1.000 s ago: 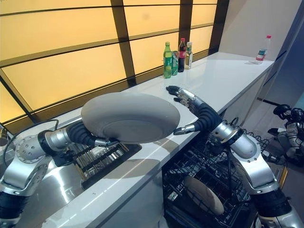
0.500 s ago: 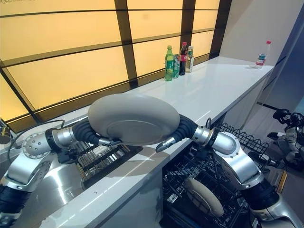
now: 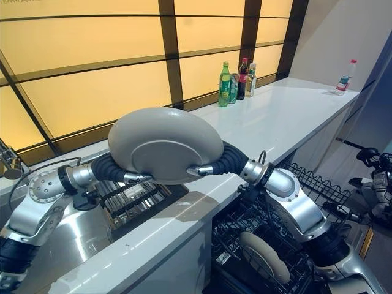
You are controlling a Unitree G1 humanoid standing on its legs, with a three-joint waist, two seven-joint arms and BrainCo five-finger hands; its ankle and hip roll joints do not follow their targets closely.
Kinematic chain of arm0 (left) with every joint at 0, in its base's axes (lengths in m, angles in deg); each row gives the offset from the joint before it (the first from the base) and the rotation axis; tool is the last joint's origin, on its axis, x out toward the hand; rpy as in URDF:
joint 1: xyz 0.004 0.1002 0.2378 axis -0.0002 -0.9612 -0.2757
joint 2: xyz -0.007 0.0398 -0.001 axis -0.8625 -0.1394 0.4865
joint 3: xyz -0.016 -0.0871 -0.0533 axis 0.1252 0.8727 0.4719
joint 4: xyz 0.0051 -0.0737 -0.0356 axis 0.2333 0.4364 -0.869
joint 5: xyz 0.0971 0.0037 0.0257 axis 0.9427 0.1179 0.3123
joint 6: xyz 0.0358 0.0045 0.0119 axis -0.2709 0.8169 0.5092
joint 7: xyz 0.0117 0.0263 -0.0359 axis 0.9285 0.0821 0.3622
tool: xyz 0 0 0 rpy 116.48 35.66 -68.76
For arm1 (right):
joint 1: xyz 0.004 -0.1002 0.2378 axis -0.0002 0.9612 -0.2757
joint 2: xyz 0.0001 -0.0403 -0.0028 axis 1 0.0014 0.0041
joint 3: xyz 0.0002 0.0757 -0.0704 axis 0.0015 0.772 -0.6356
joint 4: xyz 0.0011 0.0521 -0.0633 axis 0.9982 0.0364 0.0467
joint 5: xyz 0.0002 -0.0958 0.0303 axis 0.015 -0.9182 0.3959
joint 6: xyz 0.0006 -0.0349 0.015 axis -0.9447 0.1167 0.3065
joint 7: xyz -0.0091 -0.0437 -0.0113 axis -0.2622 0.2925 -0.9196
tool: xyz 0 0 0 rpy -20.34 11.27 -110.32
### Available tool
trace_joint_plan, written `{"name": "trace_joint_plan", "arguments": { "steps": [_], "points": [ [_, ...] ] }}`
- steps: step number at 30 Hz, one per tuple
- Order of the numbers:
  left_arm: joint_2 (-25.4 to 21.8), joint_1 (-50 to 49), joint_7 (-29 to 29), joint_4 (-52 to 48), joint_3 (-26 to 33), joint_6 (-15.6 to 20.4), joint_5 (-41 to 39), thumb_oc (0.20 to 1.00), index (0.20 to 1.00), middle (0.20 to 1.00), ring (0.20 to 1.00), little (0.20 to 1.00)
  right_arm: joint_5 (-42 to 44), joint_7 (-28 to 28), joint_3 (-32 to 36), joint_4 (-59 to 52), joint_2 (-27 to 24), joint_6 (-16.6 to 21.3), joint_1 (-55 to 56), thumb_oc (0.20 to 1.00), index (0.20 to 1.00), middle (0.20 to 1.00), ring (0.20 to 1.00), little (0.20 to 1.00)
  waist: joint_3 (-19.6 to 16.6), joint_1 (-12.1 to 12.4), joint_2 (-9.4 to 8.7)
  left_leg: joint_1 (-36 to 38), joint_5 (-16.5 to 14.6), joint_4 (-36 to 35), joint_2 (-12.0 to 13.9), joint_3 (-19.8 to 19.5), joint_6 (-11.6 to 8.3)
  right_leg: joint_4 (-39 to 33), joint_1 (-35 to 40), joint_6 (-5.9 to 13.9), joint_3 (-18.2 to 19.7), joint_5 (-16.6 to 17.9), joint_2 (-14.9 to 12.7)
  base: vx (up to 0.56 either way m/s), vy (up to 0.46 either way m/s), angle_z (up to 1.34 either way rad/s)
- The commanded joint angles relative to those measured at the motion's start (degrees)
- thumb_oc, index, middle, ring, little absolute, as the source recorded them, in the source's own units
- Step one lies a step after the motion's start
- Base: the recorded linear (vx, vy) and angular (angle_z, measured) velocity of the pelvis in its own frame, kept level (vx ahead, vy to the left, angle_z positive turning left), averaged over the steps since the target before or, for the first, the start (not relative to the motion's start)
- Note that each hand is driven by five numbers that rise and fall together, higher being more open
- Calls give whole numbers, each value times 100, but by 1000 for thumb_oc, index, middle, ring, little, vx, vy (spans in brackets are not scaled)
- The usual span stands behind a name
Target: Pick up plates and place into dishwasher.
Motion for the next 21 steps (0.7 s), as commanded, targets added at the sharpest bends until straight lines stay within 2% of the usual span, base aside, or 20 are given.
{"name": "trace_joint_plan", "arguments": {
  "steps": [1,9,10,12,15,17,19,20,21],
  "points": [
    [453,642,134,-216,-694,142,115,200,200,200,200,200,361,490,-175,-328,765,376,-622,200,200,200,200,200,-254,27,-49,72,-244,75,-106,133,84,283,138,240,-101,-366,-308,0,0,0],
    [544,659,-162,-157,-688,138,116,200,200,200,200,200,197,397,-115,-271,806,366,-356,200,200,200,200,200,-261,-58,-8,79,-236,59,-103,185,79,262,130,230,-62,-353,-299,0,0,0],
    [550,655,-366,-113,-633,107,65,1000,1000,1000,1000,1000,155,385,-111,-256,760,370,-334,200,200,200,200,200,-264,-64,-18,84,-228,48,-106,191,76,251,137,235,-62,-345,-296,0,0,0],
    [597,615,-702,-106,-572,84,150,1000,1000,1000,1000,1000,129,504,-96,-251,750,361,-297,200,200,200,200,200,-267,-65,-20,85,-220,37,-104,182,72,245,143,231,-65,-348,-290,0,0,0],
    [638,464,-1773,61,-353,232,229,1000,1000,1000,1000,1000,60,743,119,-219,701,388,-133,200,200,200,200,200,-264,-69,-38,95,-210,15,-97,206,79,226,165,237,-81,-342,-285,0,0,0],
    [864,94,-2337,155,104,352,274,1000,1000,1000,1000,1000,22,721,504,-156,764,427,202,200,200,200,200,200,-289,-64,-55,86,-210,3,-92,214,94,219,165,229,-82,-349,-283,0,0,0],
    [1093,-174,-2664,216,384,491,347,1000,1000,1000,1000,1000,-95,793,752,-131,834,493,448,200,200,200,200,200,-290,-61,-71,80,-217,3,-101,197,116,223,159,225,-74,-352,-277,0,0,0],
    [1232,-349,-3126,207,569,554,497,1000,1000,1000,1000,1000,-228,892,919,-104,891,517,591,200,200,200,200,200,-291,-62,-83,75,-217,3,-109,186,123,235,148,221,-68,-358,-275,0,0,0],
    [1309,-435,-3335,218,677,578,570,1000,1000,1000,1000,1000,-271,901,1018,-89,917,516,670,200,200,200,200,200,-293,-65,-89,76,-218,3,-112,186,126,245,143,218,-64,-364,-276,43,9,1]
  ]
}}
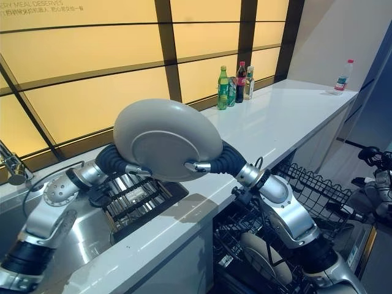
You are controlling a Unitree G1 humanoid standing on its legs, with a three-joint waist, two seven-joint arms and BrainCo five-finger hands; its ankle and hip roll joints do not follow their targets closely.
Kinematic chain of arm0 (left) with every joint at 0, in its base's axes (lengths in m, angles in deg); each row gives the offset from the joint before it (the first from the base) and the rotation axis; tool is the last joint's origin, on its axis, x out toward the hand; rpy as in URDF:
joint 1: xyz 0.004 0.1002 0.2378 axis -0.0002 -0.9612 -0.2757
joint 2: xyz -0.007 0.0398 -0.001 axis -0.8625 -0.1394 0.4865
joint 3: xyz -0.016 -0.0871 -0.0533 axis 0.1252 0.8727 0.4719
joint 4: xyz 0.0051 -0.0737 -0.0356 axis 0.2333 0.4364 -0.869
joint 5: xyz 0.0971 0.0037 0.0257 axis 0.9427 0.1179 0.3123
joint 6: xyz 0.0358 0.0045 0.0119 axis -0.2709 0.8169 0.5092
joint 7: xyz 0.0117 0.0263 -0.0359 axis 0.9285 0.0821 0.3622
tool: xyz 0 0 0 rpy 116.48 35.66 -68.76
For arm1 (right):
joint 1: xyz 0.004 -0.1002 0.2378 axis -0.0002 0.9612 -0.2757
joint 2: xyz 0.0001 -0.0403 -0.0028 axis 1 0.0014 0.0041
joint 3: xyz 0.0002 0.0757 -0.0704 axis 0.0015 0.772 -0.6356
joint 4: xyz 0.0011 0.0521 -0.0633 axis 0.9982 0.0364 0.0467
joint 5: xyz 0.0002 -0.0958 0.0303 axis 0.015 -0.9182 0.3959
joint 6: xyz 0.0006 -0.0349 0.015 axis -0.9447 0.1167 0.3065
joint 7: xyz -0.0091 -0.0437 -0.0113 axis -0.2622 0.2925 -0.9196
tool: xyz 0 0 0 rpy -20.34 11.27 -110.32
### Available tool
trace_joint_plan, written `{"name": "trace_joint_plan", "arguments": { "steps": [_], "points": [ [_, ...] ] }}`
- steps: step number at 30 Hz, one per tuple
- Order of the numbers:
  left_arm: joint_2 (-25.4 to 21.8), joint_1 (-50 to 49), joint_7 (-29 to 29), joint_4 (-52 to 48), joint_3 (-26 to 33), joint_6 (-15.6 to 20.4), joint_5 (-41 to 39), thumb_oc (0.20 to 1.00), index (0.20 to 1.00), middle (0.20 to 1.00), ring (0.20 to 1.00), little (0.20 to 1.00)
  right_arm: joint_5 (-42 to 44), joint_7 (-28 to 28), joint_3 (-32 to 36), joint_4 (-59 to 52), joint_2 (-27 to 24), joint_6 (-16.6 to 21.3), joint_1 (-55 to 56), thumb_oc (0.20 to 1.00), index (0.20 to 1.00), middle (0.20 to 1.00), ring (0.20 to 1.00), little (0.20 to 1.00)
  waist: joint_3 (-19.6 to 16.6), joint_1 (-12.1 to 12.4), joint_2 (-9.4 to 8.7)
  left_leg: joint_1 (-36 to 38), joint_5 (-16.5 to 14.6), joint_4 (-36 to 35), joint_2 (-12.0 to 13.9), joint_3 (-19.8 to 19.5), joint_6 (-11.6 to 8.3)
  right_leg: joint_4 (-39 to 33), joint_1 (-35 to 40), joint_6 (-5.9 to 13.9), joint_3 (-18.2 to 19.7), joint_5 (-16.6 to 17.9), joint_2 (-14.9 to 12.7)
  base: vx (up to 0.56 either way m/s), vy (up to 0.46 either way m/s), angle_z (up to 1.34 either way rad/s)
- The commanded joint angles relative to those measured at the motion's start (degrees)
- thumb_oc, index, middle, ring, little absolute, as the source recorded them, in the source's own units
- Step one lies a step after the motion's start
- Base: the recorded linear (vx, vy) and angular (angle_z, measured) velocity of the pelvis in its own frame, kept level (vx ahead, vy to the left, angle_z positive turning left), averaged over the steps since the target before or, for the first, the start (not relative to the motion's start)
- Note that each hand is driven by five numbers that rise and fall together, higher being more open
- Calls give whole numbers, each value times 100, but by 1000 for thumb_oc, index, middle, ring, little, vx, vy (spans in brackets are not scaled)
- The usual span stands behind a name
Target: Pick up plates and place into dishwasher.
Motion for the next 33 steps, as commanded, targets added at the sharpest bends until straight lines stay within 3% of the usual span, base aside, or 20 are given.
{"name": "trace_joint_plan", "arguments": {
  "steps": [1,5,9,15,25,28,31,33],
  "points": [
    [152,-92,-1367,241,603,458,298,1000,1000,1000,1000,1000,-275,462,783,-56,175,418,72,200,200,200,200,200,-181,-57,-224,68,-197,36,-97,195,86,262,103,188,-40,-357,-265,40,9,1],
    [521,-534,-2538,403,1243,636,320,1000,1000,1000,1000,1000,-585,852,1318,129,193,430,571,200,200,200,200,200,-173,-115,-246,47,-167,34,-120,215,126,319,30,183,10,-340,-283,28,20,0],
    [782,-983,-3020,289,1698,682,352,1000,1000,1000,1000,1000,-641,1192,1825,235,169,495,1083,200,200,200,200,200,-131,-183,-275,54,-193,40,-130,252,152,357,-10,203,67,-347,-308,39,14,0],
    [833,-1164,-3260,256,2018,566,408,1000,1000,1000,1000,1000,-706,1355,2256,380,94,528,1459,200,200,200,200,200,-70,-320,-313,113,-262,63,-143,352,168,410,-37,258,158,-344,-366,62,17,-4],
    [576,-1376,-3318,414,2369,253,298,1000,1000,1000,1000,1000,-2016,2141,2503,1417,-205,308,1707,200,200,200,200,200,73,-378,-389,182,-496,308,-307,369,299,650,-91,377,344,-383,-548,115,56,-16],
    [380,-1394,-3221,555,2458,253,240,1000,1000,1000,1000,1000,-2389,2193,2534,2059,-307,151,1666,200,200,200,200,200,224,-405,-381,161,-609,477,-377,300,457,1609,-371,449,402,-528,-640,103,81,-5],
    [166,-1347,-3216,635,2496,215,69,1000,1000,1000,1000,1000,-2375,2107,2489,2330,-534,-88,1682,200,200,200,200,200,459,-513,-400,75,-603,614,-515,157,624,2697,-973,527,654,-344,-596,24,14,-1],
    [62,-1268,-3133,784,2486,233,2,1000,1000,1000,1000,1000,-2560,1970,2456,2757,-667,-135,1690,200,200,200,200,200,593,-554,-474,25,-589,689,-616,61,629,2465,-1145,483,896,-183,-548,98,-128,0]
  ]
}}
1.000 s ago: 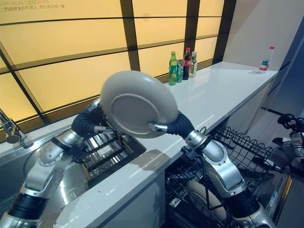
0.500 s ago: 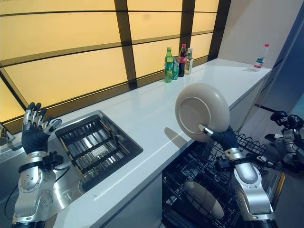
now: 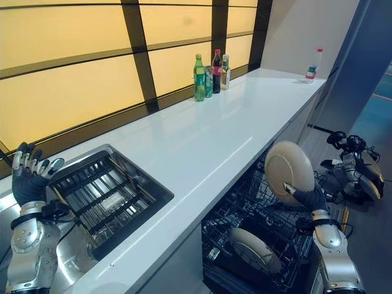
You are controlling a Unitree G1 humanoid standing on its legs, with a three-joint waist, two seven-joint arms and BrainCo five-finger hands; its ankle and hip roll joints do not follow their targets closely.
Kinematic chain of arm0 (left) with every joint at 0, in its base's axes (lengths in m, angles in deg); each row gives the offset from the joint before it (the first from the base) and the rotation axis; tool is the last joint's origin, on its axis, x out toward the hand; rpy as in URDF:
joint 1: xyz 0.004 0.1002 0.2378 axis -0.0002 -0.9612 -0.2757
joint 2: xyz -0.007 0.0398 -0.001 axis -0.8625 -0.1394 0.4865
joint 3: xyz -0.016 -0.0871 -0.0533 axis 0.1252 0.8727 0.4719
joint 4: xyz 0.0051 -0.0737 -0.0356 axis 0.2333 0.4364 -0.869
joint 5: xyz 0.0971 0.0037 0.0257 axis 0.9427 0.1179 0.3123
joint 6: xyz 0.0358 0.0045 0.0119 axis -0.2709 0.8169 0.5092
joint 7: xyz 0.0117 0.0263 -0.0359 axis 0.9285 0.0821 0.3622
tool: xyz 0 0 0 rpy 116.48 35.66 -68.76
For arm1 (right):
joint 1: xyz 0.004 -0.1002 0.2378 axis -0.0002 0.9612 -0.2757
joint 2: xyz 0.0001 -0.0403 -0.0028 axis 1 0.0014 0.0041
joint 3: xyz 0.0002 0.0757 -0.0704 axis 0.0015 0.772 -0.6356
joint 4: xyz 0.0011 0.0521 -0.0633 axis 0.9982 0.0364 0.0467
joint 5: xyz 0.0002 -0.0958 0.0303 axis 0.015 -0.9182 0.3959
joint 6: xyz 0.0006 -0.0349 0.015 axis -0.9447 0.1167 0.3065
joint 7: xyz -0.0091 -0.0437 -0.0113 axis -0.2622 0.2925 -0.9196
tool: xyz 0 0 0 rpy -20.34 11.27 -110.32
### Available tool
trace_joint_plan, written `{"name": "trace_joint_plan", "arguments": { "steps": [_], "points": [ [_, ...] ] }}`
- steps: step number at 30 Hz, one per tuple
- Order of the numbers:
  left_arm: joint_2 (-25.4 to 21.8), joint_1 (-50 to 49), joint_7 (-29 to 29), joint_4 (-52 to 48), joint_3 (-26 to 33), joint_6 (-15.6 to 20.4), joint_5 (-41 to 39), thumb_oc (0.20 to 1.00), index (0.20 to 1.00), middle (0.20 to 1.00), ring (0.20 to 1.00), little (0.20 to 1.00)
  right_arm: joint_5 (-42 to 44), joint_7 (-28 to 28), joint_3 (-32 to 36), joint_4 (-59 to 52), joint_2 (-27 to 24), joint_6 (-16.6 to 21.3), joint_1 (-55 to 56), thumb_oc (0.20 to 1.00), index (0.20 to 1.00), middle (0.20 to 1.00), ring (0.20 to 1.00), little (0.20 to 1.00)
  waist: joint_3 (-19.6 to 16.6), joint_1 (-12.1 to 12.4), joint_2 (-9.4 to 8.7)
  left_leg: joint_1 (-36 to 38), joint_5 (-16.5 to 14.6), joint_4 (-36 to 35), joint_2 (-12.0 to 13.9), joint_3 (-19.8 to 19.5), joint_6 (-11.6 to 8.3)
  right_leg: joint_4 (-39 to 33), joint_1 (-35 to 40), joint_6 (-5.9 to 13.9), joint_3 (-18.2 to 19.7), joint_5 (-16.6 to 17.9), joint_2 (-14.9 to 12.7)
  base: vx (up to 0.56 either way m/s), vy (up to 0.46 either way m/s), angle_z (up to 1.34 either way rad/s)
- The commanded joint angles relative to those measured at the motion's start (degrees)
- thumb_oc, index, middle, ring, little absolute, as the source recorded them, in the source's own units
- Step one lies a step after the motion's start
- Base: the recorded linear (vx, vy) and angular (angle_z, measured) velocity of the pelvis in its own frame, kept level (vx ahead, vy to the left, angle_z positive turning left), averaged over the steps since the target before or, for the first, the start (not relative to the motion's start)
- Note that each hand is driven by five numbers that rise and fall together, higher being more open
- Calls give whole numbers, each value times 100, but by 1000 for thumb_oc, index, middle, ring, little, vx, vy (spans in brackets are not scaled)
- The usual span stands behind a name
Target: Pick up plates and place into dishwasher.
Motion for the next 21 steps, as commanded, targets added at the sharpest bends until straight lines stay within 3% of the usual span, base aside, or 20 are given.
{"name": "trace_joint_plan", "arguments": {
  "steps": [1,5,7,13,21],
  "points": [
    [-589,192,125,154,96,193,-98,1000,1000,1000,1000,1000,-285,-62,60,206,-476,136,-324,200,200,200,200,200,-65,-96,-117,-359,-335,614,-370,-350,396,677,-522,254,488,573,-170,102,-216,10],
    [-861,739,-79,238,-339,-1,-94,1000,1000,1000,1000,1000,-43,-90,-347,1015,-766,121,-736,200,200,200,200,200,178,-138,-171,-427,-490,691,-375,-564,344,-199,-657,389,867,907,-131,44,-269,27],
    [-968,956,-148,312,-470,-94,-58,1000,1000,1000,1000,1000,106,-162,-507,1310,-856,103,-895,200,200,200,200,200,278,-149,-171,-454,-530,704,-319,-638,323,-209,-746,421,985,901,-65,38,-297,48],
    [-1126,1218,-356,303,-620,-154,-66,1000,1000,1000,1000,1000,327,-574,-908,1610,-1235,-59,-1165,200,200,200,200,200,482,45,-128,-1024,-421,971,35,-677,-49,-369,-617,260,568,555,-24,-74,-301,23],
    [-1241,1815,-892,572,-968,210,-345,1000,1000,1000,1000,1000,319,-968,-1892,2497,-2083,136,-2705,200,200,200,200,200,1096,74,264,-2001,-175,1330,283,-843,-371,341,-1548,-70,219,160,78,-208,-117,8]
  ]
}}
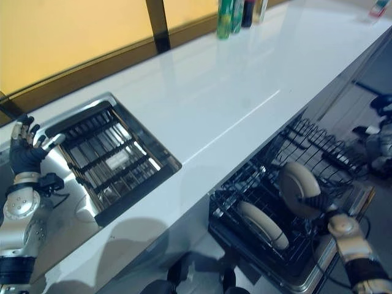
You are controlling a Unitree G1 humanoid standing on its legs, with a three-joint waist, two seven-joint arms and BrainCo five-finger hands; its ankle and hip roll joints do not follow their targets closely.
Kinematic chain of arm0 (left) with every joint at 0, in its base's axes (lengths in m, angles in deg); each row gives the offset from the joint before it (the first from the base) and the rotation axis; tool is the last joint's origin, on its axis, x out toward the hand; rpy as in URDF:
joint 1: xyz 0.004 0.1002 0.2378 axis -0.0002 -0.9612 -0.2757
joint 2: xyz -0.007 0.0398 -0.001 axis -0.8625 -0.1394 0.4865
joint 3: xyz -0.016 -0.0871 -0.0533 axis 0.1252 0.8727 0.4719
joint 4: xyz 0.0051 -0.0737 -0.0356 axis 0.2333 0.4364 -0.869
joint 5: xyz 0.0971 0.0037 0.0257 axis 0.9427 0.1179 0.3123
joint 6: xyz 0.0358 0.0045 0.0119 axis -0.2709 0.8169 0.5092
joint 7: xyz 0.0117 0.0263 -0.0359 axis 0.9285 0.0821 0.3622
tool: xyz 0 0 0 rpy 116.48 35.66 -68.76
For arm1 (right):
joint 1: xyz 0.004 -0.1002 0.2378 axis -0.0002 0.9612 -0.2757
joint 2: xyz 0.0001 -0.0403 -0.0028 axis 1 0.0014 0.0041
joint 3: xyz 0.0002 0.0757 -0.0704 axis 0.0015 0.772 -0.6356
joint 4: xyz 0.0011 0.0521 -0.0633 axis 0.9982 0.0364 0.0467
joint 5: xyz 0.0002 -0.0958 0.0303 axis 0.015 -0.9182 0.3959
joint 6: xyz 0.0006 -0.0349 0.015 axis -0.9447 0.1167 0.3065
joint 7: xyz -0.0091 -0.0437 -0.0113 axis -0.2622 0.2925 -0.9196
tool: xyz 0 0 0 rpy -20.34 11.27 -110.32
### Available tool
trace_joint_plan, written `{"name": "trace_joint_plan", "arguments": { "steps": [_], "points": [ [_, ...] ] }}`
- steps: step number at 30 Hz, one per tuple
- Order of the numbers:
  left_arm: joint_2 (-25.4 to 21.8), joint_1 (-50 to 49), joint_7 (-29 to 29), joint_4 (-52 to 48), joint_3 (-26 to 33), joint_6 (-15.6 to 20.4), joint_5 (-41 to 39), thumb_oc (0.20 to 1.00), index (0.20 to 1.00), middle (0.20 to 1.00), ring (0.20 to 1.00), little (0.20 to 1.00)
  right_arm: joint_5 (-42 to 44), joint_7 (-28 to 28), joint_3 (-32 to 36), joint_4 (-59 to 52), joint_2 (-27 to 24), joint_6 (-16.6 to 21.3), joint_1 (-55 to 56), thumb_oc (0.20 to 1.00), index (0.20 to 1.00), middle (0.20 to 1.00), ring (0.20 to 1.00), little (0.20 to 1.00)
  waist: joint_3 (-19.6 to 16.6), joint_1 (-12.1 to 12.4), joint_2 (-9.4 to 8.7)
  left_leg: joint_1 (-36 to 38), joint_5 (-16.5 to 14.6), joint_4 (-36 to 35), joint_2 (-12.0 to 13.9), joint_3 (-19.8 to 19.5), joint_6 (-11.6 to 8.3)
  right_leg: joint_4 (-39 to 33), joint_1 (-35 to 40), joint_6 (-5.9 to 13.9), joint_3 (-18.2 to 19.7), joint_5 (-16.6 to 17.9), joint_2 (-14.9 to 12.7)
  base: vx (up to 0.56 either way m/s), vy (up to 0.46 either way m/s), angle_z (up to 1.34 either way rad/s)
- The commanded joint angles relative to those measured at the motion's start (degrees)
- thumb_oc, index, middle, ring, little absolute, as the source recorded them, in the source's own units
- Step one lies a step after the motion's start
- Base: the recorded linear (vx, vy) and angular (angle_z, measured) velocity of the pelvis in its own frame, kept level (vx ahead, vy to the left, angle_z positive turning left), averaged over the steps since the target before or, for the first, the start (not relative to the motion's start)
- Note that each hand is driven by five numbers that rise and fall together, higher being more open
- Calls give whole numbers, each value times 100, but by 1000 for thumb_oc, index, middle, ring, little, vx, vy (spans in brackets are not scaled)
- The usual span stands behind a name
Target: Pick up plates and place into dishwasher.
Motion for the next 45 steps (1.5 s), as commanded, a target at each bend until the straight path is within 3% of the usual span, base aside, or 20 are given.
{"name": "trace_joint_plan", "arguments": {
  "steps": [1,7,10,22,24,25,31,39,45],
  "points": [
    [-166,430,-313,9,-118,578,-122,1000,1000,1000,1000,1000,66,-347,-428,-50,-572,286,-836,200,200,200,200,200,87,52,8,-315,-410,639,120,-2,-92,818,-836,113,-70,-150,-302,-124,13,2],
    [-9,466,-583,44,-292,822,-120,1000,1000,1000,1000,1000,-63,-960,-1052,716,-1000,430,-1632,200,200,200,200,200,301,65,302,-665,-308,767,103,7,-149,1326,-1403,-56,-82,-371,-290,-62,19,1],
    [-50,589,-687,79,-375,848,-161,1000,1000,1000,1000,1000,-227,-1005,-1360,1165,-1072,451,-2028,200,200,200,200,200,426,92,400,-838,-241,767,109,50,-147,1476,-1632,-109,-86,-428,-270,-83,-24,1],
    [-171,517,-755,-25,-302,860,-373,1000,1000,1000,1000,1000,-955,220,-1647,1662,-1070,-368,-2521,200,200,200,200,200,707,105,597,-1088,-55,787,150,186,-85,1636,-1819,-241,-102,-500,-180,-29,-14,-1],
    [-186,512,-721,-40,-290,830,-415,1000,1000,1000,1000,1000,-927,277,-1593,1710,-1069,-386,-2543,925,925,925,925,925,714,99,621,-1077,-48,791,146,197,-75,1614,-1782,-253,-98,-497,-178,0,0,0],
    [-170,496,-707,-35,-287,829,-409,1000,1000,1000,1000,1000,-979,338,-1538,1740,-1052,-392,-2519,1000,1000,1000,1000,1000,708,90,629,-1058,-39,778,149,209,-71,1583,-1746,-256,-96,-486,-175,0,0,0],
    [-131,288,-656,-173,-176,744,-448,1000,1000,1000,1000,1000,-943,484,-1207,1592,-1045,-356,-2158,1000,1000,1000,1000,1000,621,56,586,-834,-25,676,156,281,-57,1312,-1400,-255,-71,-425,-168,8,25,3],
    [-87,-53,-467,-330,33,594,-391,1000,1000,1000,1000,1000,-522,719,-435,1223,-993,-284,-1377,1000,1000,1000,1000,1000,313,31,388,-340,-39,445,214,382,-79,747,-699,-195,-93,-277,-183,50,20,6],
    [145,-451,-347,-382,194,537,-216,1000,1000,1000,1000,1000,205,1641,471,46,-398,-452,-530,1000,1000,1000,1000,1000,39,-43,200,47,-103,292,273,433,-68,440,-218,-149,-69,-210,-143,76,10,0]
  ]
}}
